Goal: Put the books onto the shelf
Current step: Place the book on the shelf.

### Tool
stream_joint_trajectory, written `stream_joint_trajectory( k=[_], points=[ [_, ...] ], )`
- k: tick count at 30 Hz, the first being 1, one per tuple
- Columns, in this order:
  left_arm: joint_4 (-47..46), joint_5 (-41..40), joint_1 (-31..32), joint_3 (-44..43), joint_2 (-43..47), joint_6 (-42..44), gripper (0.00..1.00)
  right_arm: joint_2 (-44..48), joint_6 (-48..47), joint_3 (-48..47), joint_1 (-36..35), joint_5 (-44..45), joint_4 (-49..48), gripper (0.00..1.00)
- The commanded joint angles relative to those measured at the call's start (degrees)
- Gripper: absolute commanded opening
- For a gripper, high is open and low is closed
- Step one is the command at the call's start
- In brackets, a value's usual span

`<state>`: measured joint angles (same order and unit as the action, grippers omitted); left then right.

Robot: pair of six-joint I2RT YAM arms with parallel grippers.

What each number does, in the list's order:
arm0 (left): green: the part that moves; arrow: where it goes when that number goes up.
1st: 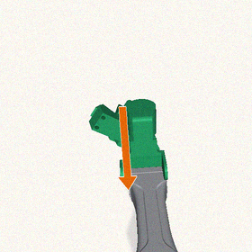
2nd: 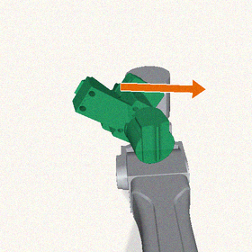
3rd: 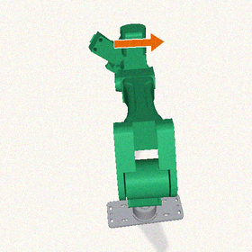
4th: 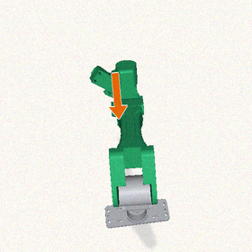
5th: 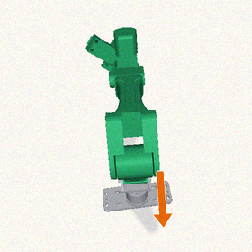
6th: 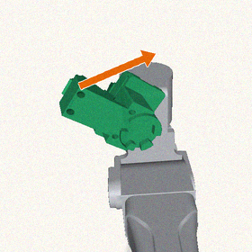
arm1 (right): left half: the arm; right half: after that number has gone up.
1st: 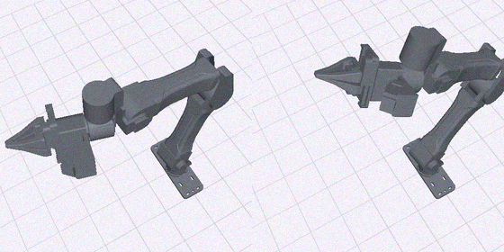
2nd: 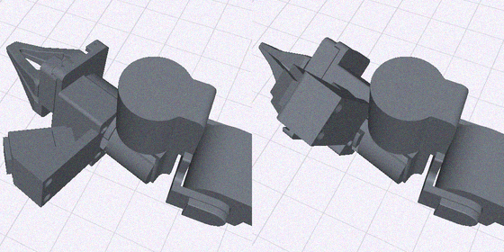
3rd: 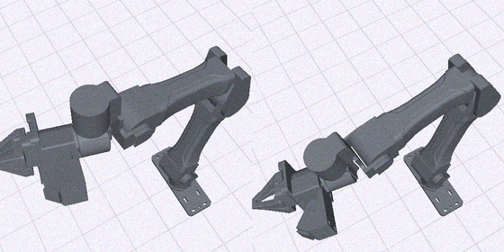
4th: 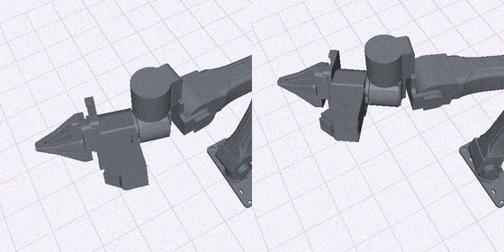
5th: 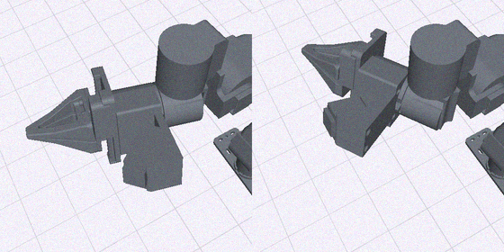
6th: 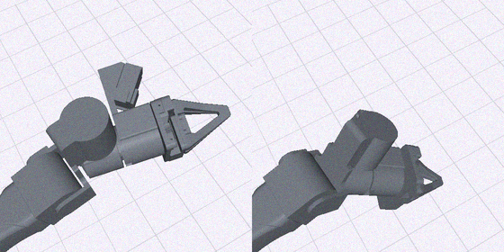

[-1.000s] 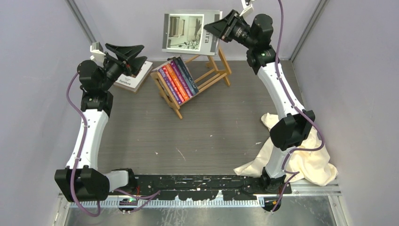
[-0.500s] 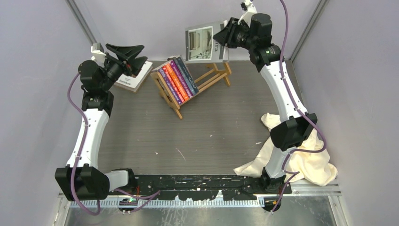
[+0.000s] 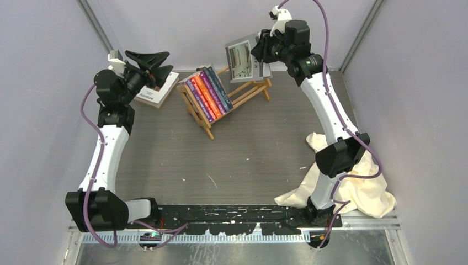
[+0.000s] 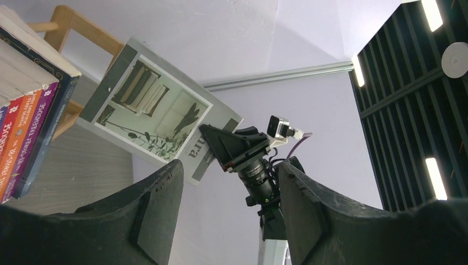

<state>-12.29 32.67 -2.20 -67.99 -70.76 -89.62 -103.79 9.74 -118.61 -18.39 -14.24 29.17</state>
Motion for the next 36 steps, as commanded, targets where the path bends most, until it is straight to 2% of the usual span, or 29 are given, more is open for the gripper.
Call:
stream_joint_trajectory(
  k=[1, 16, 36],
  points=[
    [-4.6, -0.5, 0.5, 0.1, -0.3, 0.2, 0.64, 1.3, -7.2, -3.1, -2.6, 4.5, -1.5, 0.34],
    [-8.0, -1.2, 0.8, 2.4, -2.5, -0.6, 0.64, -5.6, -16.4, -3.4, -7.9, 10.5, -0.7, 0.35],
    [-12.4, -0.5, 0.7, 3.2, -6.0, -2.1, 0.64, -11.0, -18.1, -5.3, -11.4, 11.9, 0.5, 0.37]
  ],
)
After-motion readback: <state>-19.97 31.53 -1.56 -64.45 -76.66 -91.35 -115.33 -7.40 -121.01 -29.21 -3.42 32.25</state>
